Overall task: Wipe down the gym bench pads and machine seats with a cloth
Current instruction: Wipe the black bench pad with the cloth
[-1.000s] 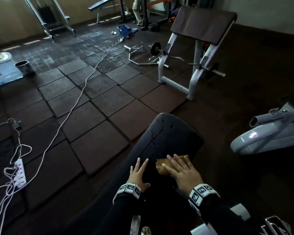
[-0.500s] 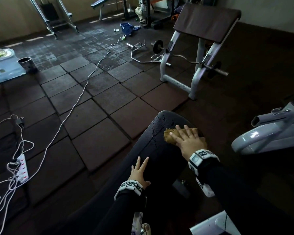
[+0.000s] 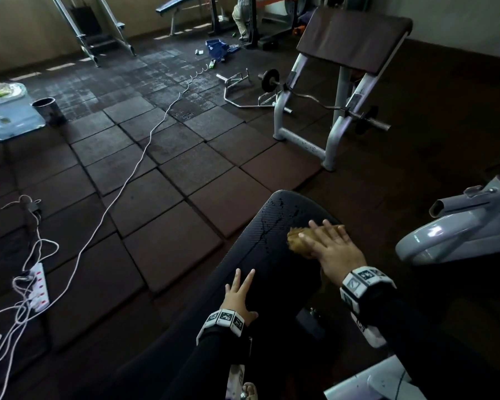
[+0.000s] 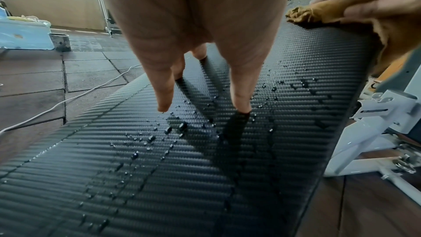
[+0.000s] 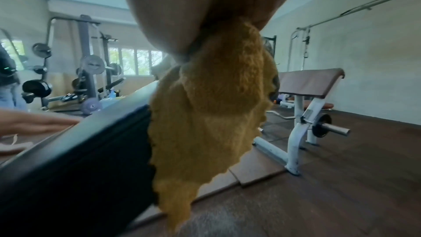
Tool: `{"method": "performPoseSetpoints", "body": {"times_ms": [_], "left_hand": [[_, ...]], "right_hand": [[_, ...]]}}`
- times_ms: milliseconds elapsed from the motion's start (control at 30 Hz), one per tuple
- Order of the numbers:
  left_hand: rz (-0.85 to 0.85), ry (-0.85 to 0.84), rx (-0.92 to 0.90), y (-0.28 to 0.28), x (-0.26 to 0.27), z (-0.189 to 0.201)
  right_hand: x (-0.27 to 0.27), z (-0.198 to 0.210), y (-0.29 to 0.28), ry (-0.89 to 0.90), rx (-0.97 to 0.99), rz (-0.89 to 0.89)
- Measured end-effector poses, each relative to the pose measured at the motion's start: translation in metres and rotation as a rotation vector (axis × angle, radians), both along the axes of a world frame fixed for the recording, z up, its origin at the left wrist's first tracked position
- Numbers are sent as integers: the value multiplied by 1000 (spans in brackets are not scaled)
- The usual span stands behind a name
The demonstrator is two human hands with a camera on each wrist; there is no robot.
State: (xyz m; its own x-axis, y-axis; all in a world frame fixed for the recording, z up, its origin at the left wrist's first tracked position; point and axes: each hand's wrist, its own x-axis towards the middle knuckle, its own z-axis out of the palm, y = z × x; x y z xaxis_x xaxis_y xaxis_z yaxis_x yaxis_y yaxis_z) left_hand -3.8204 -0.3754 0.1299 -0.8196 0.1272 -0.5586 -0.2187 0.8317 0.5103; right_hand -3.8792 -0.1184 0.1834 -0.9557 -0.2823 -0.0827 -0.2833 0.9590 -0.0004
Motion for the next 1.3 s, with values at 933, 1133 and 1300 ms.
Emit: {"method": "performPoseSetpoints", "body": {"times_ms": [933, 1133, 1300], "left_hand": [[-116, 98, 11, -25, -52, -14], [-122, 89, -25, -24, -49, -12], [-130, 71, -12, -27, -51, -10]], "right_hand": [[81, -47, -89, 237, -847, -679], [100, -69, -112, 233, -989, -715], [81, -70, -99, 268, -1081, -802]]}}
